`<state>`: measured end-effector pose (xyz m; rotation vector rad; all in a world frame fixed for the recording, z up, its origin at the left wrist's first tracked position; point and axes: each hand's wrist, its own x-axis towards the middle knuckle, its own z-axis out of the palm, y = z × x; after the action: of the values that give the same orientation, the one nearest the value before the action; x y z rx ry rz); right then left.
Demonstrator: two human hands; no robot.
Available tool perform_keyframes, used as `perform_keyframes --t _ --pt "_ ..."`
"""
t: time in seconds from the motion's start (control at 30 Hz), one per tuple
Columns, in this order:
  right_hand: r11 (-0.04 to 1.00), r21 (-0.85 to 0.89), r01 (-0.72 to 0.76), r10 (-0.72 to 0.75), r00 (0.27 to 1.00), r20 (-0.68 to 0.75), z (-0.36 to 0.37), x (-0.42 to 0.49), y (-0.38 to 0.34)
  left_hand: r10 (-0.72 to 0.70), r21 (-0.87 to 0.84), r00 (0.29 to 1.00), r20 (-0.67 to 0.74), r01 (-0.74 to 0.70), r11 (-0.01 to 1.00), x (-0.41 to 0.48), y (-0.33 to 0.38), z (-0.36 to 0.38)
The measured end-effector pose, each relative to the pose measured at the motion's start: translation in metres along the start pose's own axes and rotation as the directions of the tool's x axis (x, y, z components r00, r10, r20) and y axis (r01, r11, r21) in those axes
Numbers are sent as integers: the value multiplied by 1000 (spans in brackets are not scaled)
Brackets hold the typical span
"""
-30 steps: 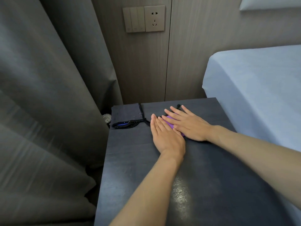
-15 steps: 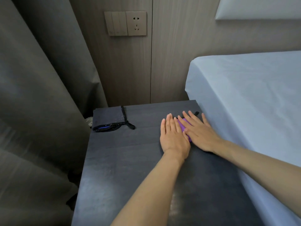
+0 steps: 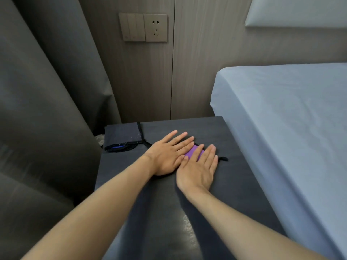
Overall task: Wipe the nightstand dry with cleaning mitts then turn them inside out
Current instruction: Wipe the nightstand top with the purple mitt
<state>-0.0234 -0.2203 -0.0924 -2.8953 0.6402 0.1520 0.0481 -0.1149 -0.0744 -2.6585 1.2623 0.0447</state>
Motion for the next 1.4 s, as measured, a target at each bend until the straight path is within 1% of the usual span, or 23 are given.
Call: perform_keyframes --t 0.1,0.23,0.33,0.43,0.5,0.67,0.77,0.9,0.97,1.0,1.07,1.13,1.2,1.27,1.33,1.4 --pt "999 16 37 -38 999 9 5 -17 -32 -47 21 999 27 46 999 -35 -16 2" --pt "990 10 144 -144 989 14 14 -39 -66 -153 73 988 31 150 986 -84 -30 8" --pt "974 19 226 -226 973 39 20 -55 -90 -238 94 969 68 232 968 -117 -39 11" --pt "959 20 284 -284 957 49 24 -64 -106 -293 117 952 88 283 952 -139 -45 14" --pt "945 5 327 -327 944 50 25 -67 -107 -321 91 943 83 314 945 -147 -44 17" --pt "875 -46 482 -479 876 61 23 -67 -99 -427 -23 902 59 429 903 -162 -28 25" --pt "827 -64 558 -554 829 76 22 -68 -101 -523 -72 851 40 524 848 -171 -19 31" --pt "756 -86 649 -640 760 112 22 -65 -101 -625 -129 779 55 626 769 -178 -8 32" --pt "690 -94 717 -704 696 143 20 -60 -100 -686 -164 725 60 685 710 -180 2 32" --pt "644 -91 759 -742 650 163 19 -56 -99 -724 -182 686 65 722 667 -180 8 31" --pt "521 -89 849 -827 528 193 18 -48 -96 -807 -202 585 81 802 562 -179 26 32" --pt "377 -106 920 -895 392 213 16 -39 -91 -874 -241 480 80 860 450 -174 47 35" --pt "231 -143 962 -935 260 241 14 -31 -86 -931 -319 362 49 889 328 -167 66 35" --pt "95 -183 979 -953 143 267 12 -24 -80 -963 -371 270 13 895 246 -159 82 35" --pt "-1 -207 978 -959 58 277 10 -18 -74 -975 -382 221 32 904 193 -153 94 34" --pt "-56 -215 975 -958 8 285 11 -12 -67 -984 -403 179 17 902 157 -146 104 34"
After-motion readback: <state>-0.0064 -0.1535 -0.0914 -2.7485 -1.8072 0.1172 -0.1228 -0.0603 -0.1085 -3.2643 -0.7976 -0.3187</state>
